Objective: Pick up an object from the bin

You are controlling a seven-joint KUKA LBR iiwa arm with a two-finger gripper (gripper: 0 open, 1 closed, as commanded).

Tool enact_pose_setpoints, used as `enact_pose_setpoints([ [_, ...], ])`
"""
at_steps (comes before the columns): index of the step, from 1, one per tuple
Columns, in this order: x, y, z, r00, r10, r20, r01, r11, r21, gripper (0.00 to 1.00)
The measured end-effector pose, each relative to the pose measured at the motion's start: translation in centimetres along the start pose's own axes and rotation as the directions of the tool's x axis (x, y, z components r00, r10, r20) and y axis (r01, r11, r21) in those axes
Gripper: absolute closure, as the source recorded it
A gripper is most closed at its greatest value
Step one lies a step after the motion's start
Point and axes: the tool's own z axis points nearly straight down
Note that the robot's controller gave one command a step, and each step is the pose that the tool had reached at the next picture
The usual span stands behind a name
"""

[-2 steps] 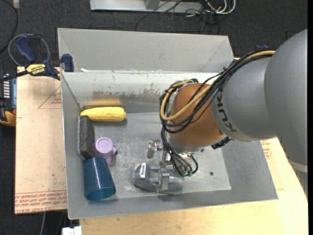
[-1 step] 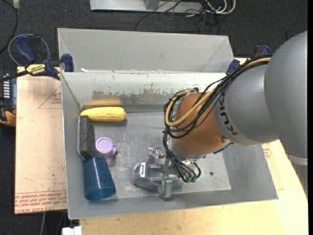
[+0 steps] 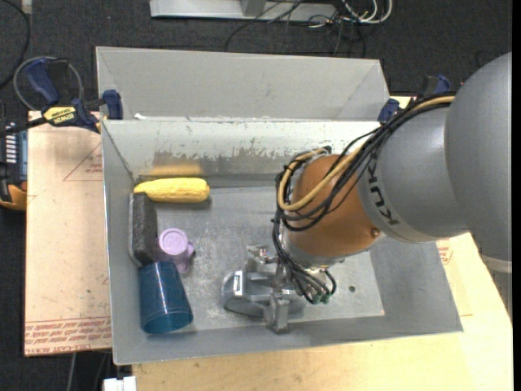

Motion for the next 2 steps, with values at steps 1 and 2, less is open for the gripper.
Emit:
enact_pose_setpoints([
  [1,-4.4,-0.01,0.1,0.98,-0.199,-0.027,0.199,0.98,-0.005,0.0],
  [2,-4.38,-0.03,0.04,0.98,-0.198,-0.029,0.198,0.98,-0.005,1.0],
])
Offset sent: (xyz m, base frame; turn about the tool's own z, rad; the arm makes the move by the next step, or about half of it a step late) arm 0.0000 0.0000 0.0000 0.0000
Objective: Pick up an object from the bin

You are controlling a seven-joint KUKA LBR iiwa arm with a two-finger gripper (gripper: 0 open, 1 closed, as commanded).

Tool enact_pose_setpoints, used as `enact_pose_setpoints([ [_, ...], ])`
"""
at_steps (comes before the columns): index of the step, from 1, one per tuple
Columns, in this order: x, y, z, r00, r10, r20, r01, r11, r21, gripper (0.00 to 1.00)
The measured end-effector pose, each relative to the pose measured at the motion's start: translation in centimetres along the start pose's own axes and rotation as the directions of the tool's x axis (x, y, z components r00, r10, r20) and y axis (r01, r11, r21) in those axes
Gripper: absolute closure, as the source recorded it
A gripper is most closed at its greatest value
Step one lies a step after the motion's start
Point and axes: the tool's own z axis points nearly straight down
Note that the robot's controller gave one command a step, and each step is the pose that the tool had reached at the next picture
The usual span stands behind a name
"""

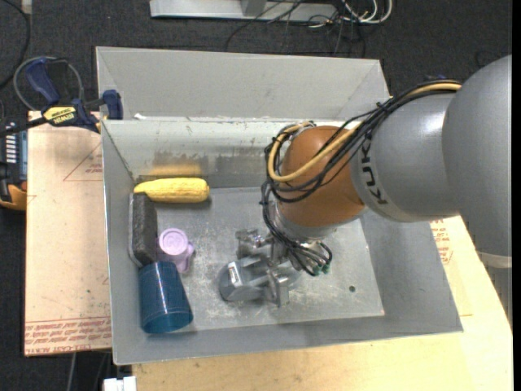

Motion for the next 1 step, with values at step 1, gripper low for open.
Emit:
enact_pose_setpoints([
  [1,0.0,0.0,0.0,1.0,0.0,0.0,0.0,1.0,0.0,1.0],
])
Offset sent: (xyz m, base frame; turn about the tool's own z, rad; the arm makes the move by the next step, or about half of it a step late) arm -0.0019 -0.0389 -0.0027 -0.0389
